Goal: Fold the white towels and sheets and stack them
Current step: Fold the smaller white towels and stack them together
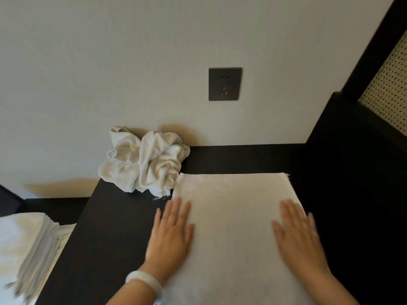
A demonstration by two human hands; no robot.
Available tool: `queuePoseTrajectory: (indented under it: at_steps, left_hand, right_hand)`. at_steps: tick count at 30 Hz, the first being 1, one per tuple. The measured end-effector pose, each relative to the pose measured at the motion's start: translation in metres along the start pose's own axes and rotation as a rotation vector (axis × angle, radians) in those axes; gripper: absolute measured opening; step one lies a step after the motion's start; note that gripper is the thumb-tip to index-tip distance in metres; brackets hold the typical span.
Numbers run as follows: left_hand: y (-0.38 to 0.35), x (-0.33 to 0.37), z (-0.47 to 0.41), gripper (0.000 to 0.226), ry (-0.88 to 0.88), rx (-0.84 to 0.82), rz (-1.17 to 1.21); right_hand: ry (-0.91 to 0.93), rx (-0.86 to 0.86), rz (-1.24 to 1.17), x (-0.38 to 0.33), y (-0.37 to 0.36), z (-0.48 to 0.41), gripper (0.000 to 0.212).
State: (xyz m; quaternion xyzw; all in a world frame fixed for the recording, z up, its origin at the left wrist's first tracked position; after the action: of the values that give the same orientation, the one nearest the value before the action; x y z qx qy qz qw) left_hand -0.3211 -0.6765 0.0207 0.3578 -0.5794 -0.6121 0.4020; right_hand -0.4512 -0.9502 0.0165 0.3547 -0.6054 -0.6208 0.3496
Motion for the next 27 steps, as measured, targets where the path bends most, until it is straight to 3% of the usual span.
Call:
queuePoseTrajectory:
  at_steps: [3,8,10,15,19,21,24,27]
  left_hand:
    - [0.015,0.000,0.011,0.079,0.082,0.002,-0.030]
    - [0.010,0.083,0.049,0.057,-0.255,0.074,0.138]
    - [-0.001,0.073,0.055,0.058,-0.243,0.041,0.111]
    - [-0.013,0.001,0.055,0.065,-0.041,0.014,0.026]
    - [0.003,-0.012,0.068,0.074,0.100,0.034,0.031]
    - [0.012,0.018,0.072,0.068,-0.054,0.090,0.145]
    - [0.006,0.061,0.082,0.060,-0.377,0.048,0.210]
    - [-0.001,0.049,0.082,0.061,-0.444,0.001,0.079]
  right_hand:
    - [-0.109,-0.002,0.070,0.006,0.010,0.007,0.073]
    - [0.317,0.026,-0.149,-0.087,0.009,0.046,0.063]
    - [0.365,-0.026,-0.178,-0.090,0.002,0.057,0.070]
    - [0.049,-0.016,-0.081,-0.001,-0.010,0.052,0.063]
    - [-0.168,0.013,0.010,0.023,0.010,0.059,0.079]
    - [-0.072,0.114,-0.091,-0.004,0.014,0.058,0.074]
    - [0.295,0.058,-0.269,-0.071,0.004,0.065,0.065]
    - [0.432,-0.012,-0.240,-0.083,-0.010,0.071,0.062]
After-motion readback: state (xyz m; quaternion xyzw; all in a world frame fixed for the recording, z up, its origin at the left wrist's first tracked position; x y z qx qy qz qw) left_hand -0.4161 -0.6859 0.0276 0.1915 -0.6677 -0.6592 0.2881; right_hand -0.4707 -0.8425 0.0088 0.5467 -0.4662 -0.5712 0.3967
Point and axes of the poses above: each hand's wrist, its own z-axis away from the middle knuckle, its own y-axis out of the back of the hand, x = y × z, the point moved 2 cm from there along -z, towards the middle knuckle, and after that the axes turned 6 degrees about y, right-handed, at the moved point
